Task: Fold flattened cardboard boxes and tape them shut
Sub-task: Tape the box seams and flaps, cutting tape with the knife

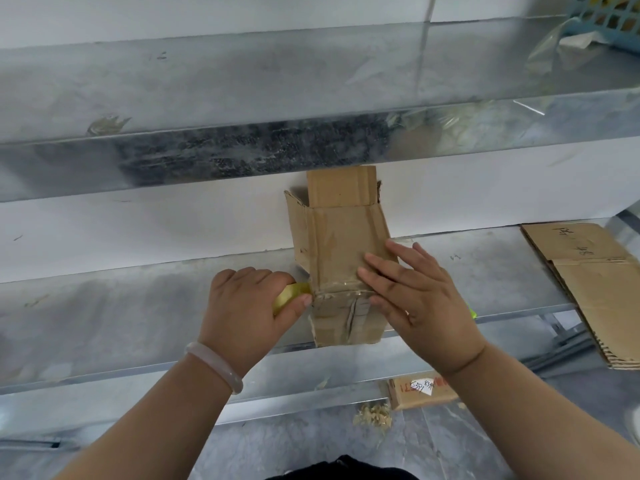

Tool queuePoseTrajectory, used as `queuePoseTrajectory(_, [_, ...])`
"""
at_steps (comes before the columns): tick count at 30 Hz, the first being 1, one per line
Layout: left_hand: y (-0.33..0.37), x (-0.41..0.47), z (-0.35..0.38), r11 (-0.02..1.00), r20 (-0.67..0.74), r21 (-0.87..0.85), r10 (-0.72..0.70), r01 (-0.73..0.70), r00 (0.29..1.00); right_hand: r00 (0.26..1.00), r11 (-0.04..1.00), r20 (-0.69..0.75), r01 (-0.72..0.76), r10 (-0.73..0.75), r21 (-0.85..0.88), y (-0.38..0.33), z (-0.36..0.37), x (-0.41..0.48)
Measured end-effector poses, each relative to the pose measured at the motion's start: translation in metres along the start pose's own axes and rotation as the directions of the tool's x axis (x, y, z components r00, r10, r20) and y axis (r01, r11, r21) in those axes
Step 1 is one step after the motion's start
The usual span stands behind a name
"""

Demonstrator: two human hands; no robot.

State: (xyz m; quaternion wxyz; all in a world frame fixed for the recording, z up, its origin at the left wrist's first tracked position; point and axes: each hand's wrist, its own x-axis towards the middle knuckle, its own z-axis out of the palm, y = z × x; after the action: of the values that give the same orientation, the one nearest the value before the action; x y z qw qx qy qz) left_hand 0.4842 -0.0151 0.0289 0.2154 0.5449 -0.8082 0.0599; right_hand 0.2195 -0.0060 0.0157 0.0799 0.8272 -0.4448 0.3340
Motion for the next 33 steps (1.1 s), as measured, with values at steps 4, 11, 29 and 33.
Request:
queuePoseTrajectory(4, [0.001, 0.003, -0.002, 1.000, 0.010, 0.018, 0.009, -0.009, 1.000, 0.993, 0.989, 0.118, 0.040, -0.023, -0.141, -0.019, -0.010, 0.011])
queuePoseTrajectory(11, [-0.004, 0.004, -0.001, 0.996, 0.015, -0.088, 0.017, -0.016, 1.000, 0.998, 0.997, 0.056, -0.003, 0.007, -0.072, -0.042, 0.018, 0.025])
queuePoseTrajectory(29, [-0.029, 0.011, 0.001, 0.967, 0.153, -0.238, 0.127, -0.088, 0.980, 1.000, 0.997, 0.017, 0.022, -0.021, -0.079, -0.043, 0.018, 0.025])
queuePoseTrajectory(33, [-0.035, 0.017, -0.005, 0.961, 0.273, -0.268, 0.140, -0.065, 0.952, 1.000, 0.996, 0.000, 0.014, -0.014, -0.082, -0.044, 0.018, 0.025])
